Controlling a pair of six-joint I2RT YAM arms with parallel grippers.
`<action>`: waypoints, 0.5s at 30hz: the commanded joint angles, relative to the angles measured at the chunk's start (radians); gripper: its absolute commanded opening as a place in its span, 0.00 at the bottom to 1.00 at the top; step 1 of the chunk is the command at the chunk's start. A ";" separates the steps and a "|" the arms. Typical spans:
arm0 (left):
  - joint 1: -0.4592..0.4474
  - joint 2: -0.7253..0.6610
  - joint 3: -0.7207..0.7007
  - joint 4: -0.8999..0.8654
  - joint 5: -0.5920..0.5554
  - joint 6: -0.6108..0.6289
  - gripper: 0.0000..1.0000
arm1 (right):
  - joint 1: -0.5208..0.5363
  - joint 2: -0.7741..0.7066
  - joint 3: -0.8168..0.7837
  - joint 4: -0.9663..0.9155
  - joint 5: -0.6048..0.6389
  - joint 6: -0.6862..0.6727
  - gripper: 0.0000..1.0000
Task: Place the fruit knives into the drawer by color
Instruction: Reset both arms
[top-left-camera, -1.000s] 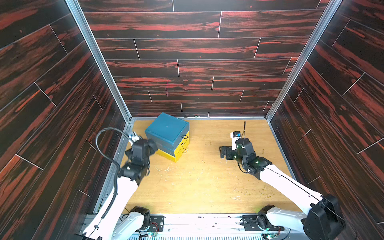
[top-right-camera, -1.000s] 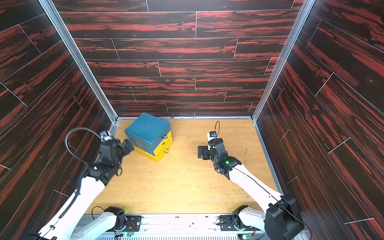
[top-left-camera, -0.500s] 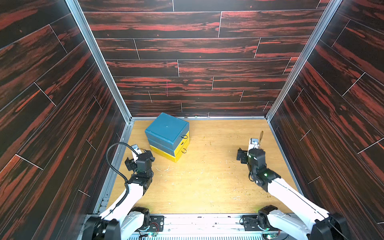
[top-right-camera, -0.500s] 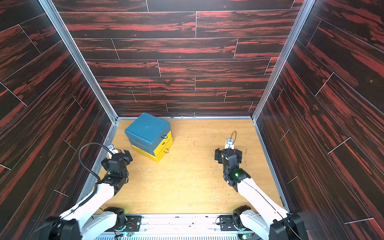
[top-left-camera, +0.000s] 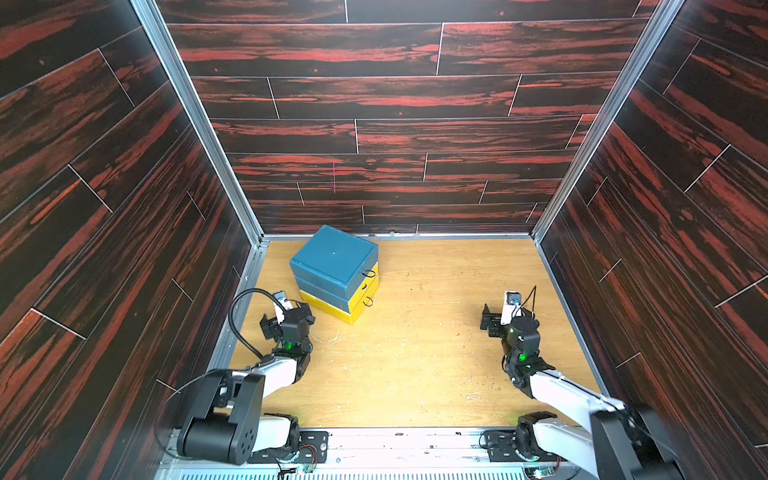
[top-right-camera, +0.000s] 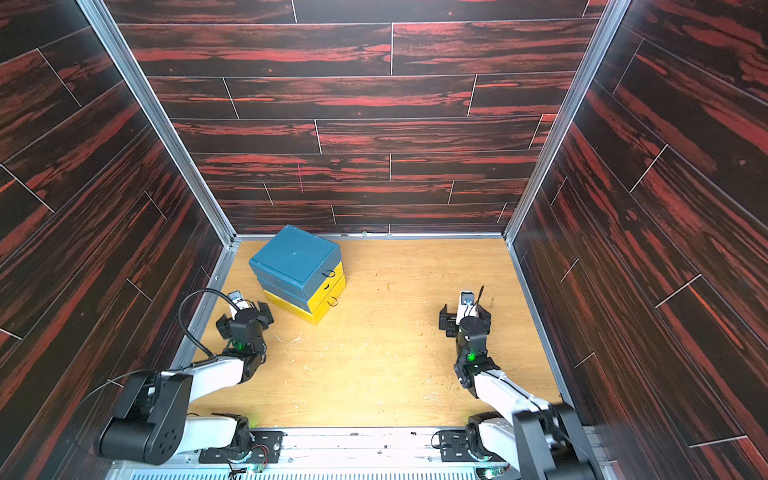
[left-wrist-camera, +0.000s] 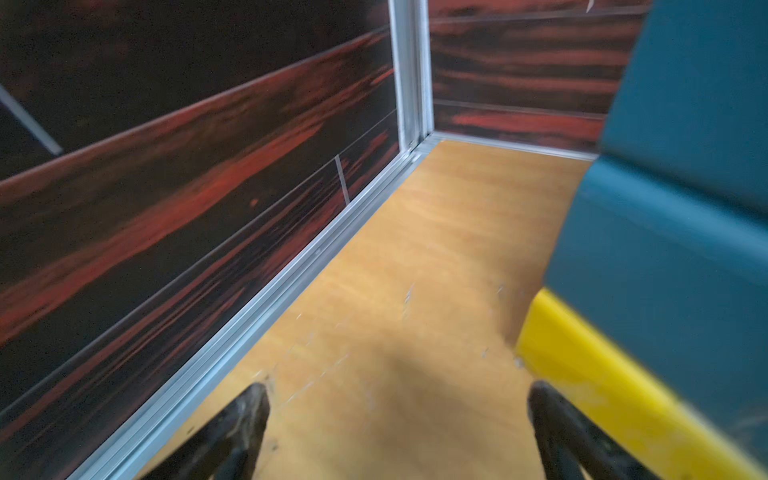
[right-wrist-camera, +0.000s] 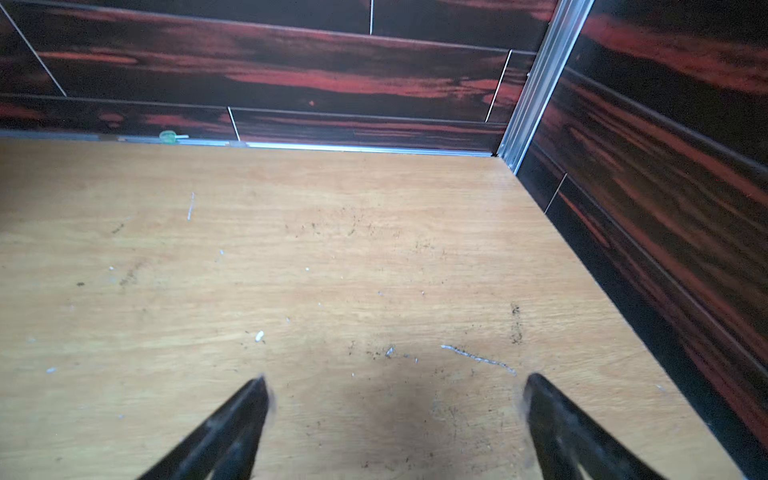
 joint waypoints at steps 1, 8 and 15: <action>0.013 0.058 -0.027 0.185 0.021 0.033 1.00 | -0.019 0.074 -0.039 0.280 -0.006 -0.058 0.98; 0.020 0.145 -0.028 0.257 0.079 0.043 1.00 | -0.124 0.265 -0.086 0.633 -0.023 -0.020 0.98; 0.022 0.170 -0.029 0.290 0.093 0.051 1.00 | -0.217 0.418 -0.064 0.718 -0.089 0.071 0.98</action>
